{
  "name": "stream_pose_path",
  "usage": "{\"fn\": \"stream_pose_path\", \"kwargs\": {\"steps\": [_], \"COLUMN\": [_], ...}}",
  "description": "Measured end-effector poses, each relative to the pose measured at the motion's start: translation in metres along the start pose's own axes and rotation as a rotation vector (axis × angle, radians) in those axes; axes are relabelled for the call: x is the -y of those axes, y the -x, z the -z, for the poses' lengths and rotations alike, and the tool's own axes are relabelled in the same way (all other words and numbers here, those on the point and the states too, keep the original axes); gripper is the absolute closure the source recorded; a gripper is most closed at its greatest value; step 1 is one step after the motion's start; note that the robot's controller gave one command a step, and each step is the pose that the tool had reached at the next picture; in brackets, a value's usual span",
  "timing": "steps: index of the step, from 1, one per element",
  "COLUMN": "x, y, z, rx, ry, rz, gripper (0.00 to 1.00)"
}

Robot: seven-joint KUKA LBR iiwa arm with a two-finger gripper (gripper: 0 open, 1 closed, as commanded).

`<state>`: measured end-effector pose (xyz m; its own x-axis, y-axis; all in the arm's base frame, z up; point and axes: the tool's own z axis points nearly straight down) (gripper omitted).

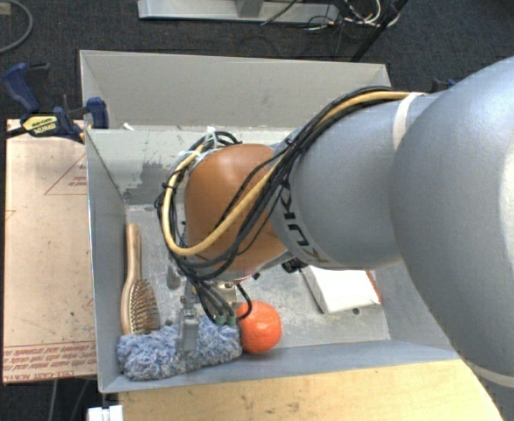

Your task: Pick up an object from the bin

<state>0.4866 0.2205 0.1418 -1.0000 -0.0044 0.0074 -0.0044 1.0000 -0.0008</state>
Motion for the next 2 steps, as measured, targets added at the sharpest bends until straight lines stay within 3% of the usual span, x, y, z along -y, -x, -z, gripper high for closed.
{"fn": "stream_pose_path", "kwargs": {"steps": [1,2], "x": [0.001,0.001], "y": [0.002,0.003], "z": [0.004,-0.018], "rx": [0.006,0.014], "ry": [0.001,0.005], "rz": [-0.004,0.059], "gripper": [0.00,0.00]}}
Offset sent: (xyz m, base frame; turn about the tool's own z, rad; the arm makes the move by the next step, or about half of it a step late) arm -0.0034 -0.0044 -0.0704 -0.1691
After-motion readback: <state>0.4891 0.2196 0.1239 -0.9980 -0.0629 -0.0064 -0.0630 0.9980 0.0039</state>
